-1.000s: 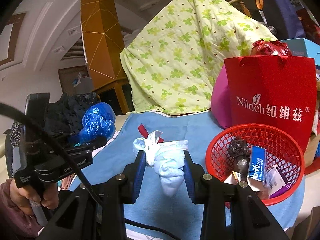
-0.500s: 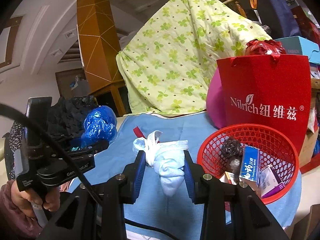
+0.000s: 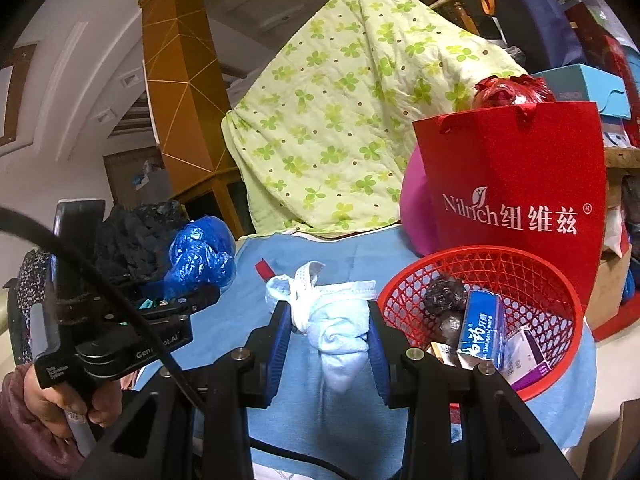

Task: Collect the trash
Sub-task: 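Lift the blue bag and white tissue and carry them toward the red wastebasket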

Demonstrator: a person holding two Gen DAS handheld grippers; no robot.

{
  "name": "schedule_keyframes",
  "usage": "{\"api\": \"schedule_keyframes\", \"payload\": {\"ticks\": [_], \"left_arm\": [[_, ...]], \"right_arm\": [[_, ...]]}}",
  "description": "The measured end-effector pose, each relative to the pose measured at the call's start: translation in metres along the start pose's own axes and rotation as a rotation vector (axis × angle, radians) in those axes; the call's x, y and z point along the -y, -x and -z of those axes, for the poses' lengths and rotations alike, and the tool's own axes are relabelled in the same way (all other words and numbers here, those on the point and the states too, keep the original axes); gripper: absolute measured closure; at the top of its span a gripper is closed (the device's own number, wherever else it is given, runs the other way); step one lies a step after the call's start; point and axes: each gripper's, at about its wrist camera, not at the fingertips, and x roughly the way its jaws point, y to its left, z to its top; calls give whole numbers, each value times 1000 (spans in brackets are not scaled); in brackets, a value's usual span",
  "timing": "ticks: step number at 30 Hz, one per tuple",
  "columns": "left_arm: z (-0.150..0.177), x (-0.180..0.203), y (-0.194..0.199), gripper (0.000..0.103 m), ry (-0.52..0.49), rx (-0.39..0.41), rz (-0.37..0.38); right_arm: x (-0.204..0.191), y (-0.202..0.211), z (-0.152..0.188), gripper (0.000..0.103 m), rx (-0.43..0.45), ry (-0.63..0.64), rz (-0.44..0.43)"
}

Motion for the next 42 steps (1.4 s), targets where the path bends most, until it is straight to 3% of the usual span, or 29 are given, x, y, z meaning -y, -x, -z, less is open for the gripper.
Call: {"api": "schedule_keyframes", "payload": {"ticks": [42], "left_arm": [[-13, 57, 5, 59, -105, 3, 78]], "right_arm": [[42, 28, 3, 64, 42, -90, 58]]}}
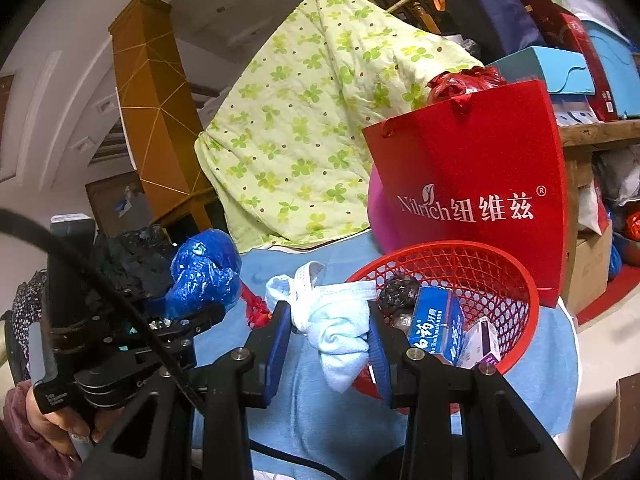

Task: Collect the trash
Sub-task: 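Lift the blue bag and white tissue and carry them toward the red wastebasket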

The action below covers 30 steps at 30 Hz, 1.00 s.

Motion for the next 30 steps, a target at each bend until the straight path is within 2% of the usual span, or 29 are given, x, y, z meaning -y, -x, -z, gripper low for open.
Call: {"api": "schedule_keyframes", "payload": {"ticks": [30], "left_arm": [[-16, 43, -2, 59, -80, 3, 58]], "right_arm": [[36, 13, -2, 63, 22, -73, 47]]}}
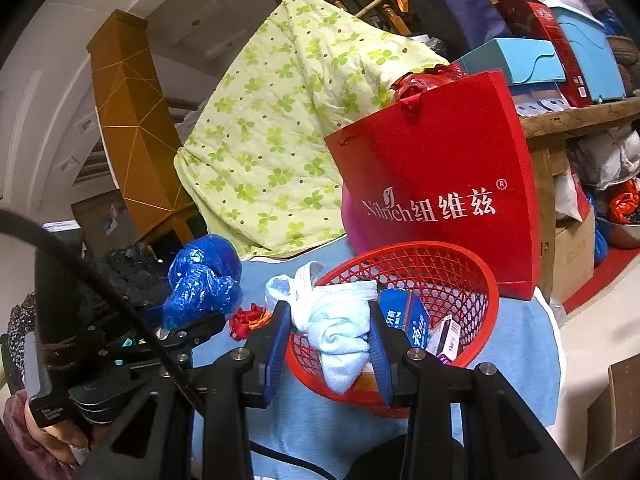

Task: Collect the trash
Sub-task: 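Lift the blue bag and white tissue and carry them toward the red wastebasket, then lower the blue bag and white tissue into the red wastebasket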

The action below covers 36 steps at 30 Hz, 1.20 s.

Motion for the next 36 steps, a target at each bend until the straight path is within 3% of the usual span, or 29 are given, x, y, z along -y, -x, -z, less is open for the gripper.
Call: {"api": "schedule_keyframes", "payload": {"ticks": [36], "left_arm": [[1, 17, -13, 58, -37, -31, 80]], "right_arm": [[25, -7, 6, 62, -39, -63, 37]]}}
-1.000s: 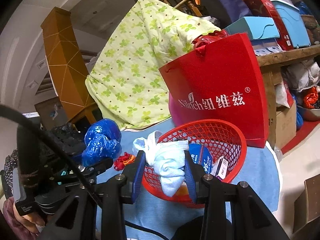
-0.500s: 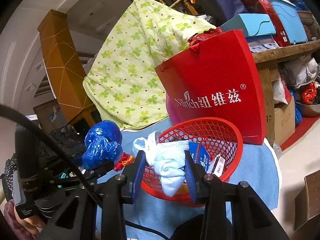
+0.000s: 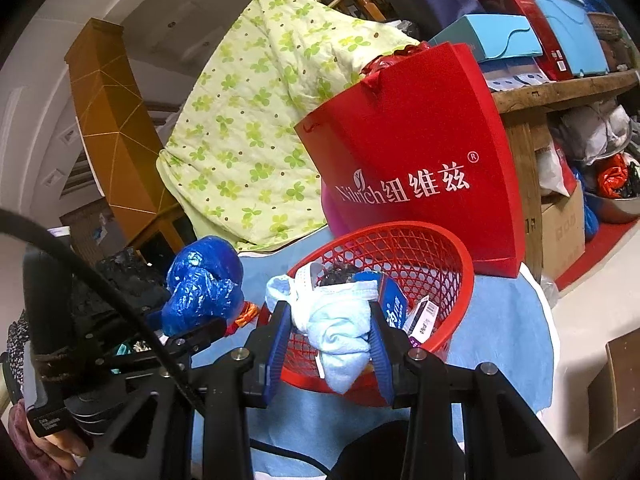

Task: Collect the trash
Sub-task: 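Lower the blue bag and white tissue into the red wastebasket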

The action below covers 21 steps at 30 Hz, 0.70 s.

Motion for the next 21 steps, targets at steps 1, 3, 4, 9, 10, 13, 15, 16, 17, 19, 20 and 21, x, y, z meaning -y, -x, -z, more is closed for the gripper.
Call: {"api": "schedule_keyframes", "payload": {"ticks": [1, 3, 4, 9, 10, 13, 15, 16, 17, 19, 20, 21], "left_arm": [[0, 1, -1, 58, 0, -2, 4], [1, 1, -4, 58, 0, -7, 10], [1, 2, -5, 58, 0, -11, 16], [4, 6, -12, 58, 3, -28, 34], [5, 5, -14, 58, 6, -31, 35], [5, 4, -17, 58, 13, -35, 36], [5, 3, -19, 58, 17, -38, 37], [5, 2, -20, 58, 18, -37, 36], [5, 2, -21, 58, 18, -37, 36], [4, 2, -22, 58, 19, -38, 35], [3, 1, -23, 58, 21, -37, 35], [3, 0, -24, 58, 22, -37, 35]], "right_arm": [[0, 0, 0, 62, -1, 0, 3], [1, -2, 1, 62, -6, -1, 6], [2, -3, 2, 62, -9, -4, 6], [3, -7, 4, 62, -23, -6, 10], [3, -8, 5, 62, -25, -5, 11], [3, -11, 6, 62, -33, -3, 11], [1, -13, 5, 62, -34, 0, 11], [1, -14, 4, 62, -34, 2, 11], [0, -15, 3, 62, -34, 4, 11], [-2, -17, 1, 62, -33, 9, 11], [-3, -17, 0, 62, -31, 13, 13], [-4, -17, -1, 62, -29, 14, 13]]}}
